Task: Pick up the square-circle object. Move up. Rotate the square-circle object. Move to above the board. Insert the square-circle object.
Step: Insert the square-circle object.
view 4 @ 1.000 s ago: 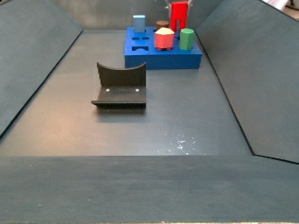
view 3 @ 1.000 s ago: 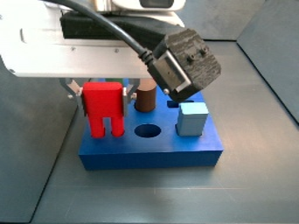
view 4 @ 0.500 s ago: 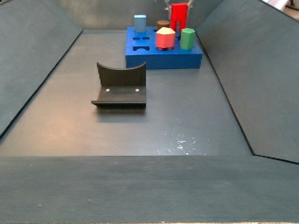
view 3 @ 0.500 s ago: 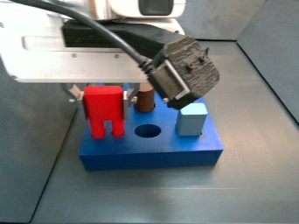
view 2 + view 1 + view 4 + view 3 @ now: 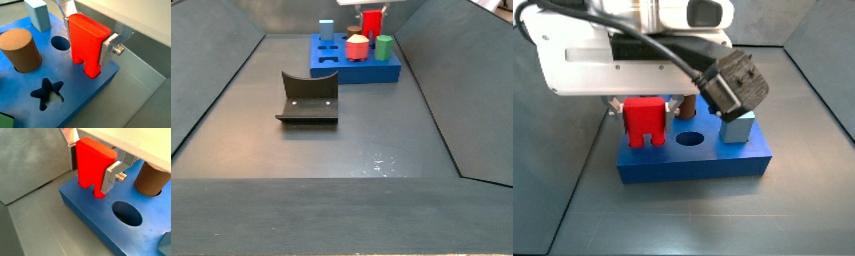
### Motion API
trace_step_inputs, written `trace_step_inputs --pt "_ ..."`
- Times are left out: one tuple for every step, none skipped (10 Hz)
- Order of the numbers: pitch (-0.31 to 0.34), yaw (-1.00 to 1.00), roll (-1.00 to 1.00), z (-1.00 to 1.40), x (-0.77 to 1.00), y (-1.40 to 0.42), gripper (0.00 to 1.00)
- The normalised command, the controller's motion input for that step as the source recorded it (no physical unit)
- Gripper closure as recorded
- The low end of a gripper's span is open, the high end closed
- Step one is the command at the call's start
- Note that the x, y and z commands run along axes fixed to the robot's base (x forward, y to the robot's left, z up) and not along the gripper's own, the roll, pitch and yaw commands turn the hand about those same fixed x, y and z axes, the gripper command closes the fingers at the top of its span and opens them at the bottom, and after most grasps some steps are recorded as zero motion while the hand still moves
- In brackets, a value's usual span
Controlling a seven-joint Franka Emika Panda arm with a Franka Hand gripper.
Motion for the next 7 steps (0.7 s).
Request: trace_step_inputs --pt "-0.096 0.00 -0.27 -0.61 0.06 0.05 1.00" --pt "-0.080 0.00 -0.15 -0.85 0.00 0.00 1.00" --pt "-0.134 0.00 0.06 -1.00 0.00 -0.08 1.00" --pt "-0.140 0.01 0.14 -0.92 0.00 -0.19 1.00" --pt "-0.147 0.03 0.14 -0.89 0.00 -0.27 1.00" --pt "-0.136 0.08 0.06 -0.71 0.00 -0.34 1.00" --pt "0.000 0.02 0.00 0.00 0.00 -0.06 1.00"
